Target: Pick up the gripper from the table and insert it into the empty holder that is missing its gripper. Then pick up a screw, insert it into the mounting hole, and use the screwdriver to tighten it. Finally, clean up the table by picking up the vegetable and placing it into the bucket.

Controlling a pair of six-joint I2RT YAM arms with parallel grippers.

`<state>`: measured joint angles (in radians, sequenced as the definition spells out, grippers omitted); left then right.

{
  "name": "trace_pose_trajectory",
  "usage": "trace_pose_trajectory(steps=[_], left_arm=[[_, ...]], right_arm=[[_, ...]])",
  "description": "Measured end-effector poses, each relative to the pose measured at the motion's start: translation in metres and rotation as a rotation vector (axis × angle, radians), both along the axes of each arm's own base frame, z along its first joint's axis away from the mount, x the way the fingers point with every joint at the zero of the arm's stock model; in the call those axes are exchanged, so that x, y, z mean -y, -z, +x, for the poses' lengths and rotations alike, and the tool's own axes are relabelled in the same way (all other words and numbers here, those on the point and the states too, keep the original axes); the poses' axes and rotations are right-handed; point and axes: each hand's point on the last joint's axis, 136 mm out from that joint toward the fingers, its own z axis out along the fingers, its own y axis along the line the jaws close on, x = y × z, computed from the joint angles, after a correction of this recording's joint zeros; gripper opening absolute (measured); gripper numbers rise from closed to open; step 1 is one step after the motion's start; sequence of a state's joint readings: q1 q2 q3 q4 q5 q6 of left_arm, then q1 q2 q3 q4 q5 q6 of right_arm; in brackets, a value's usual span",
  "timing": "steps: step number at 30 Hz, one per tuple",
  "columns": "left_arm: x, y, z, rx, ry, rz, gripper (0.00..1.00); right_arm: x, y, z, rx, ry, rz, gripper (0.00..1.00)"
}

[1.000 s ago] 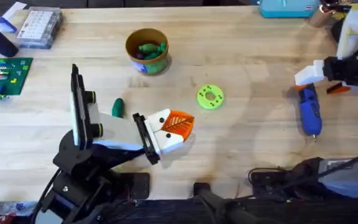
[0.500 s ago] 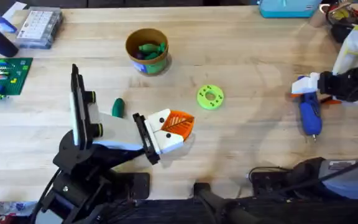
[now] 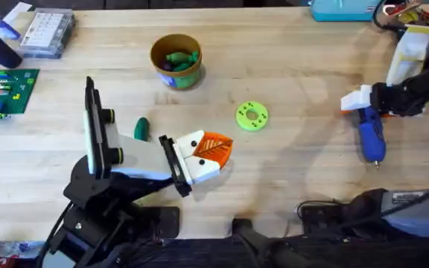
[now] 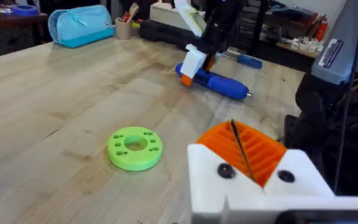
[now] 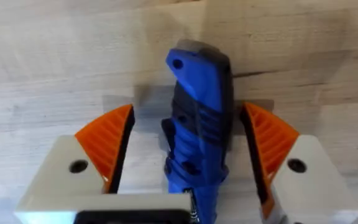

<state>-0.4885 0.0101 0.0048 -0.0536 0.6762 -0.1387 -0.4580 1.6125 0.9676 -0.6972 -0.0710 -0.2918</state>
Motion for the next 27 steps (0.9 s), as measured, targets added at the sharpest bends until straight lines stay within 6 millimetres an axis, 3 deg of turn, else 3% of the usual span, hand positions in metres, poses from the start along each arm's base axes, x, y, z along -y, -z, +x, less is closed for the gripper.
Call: trace_pose_trajectory(steps=[8,9,12,17,18,27], left_arm=[[0.0,0.0,0.0,0.0,0.0,0.0,0.011],[0.0,0.0,0.0,0.0,0.0,0.0,0.011],[0.0,0.0,0.0,0.0,0.0,0.0,0.011],[0.0,0.0,0.0,0.0,0.0,0.0,0.011],[0.0,0.0,0.0,0.0,0.0,0.0,0.011],[0.0,0.0,0.0,0.0,0.0,0.0,0.011]], right_arm=[[-0.0031,0.0002,-0.0046,-0.024,-0.011,0.003,0.99],[-0.003,0.0002,-0.0047,-0.024,-0.014,0.003,0.949],[-0.0027,0.0006,-0.0067,-0.033,-0.02,-0.001,0.727],[-0.0032,0.0028,-0.0078,-0.043,-0.024,0.003,0.093],[-0.0039,0.0032,-0.0069,-0.041,-0.023,0.006,0.037],[-0.005,0.0029,-0.0049,-0.03,-0.022,0.016,0.027]])
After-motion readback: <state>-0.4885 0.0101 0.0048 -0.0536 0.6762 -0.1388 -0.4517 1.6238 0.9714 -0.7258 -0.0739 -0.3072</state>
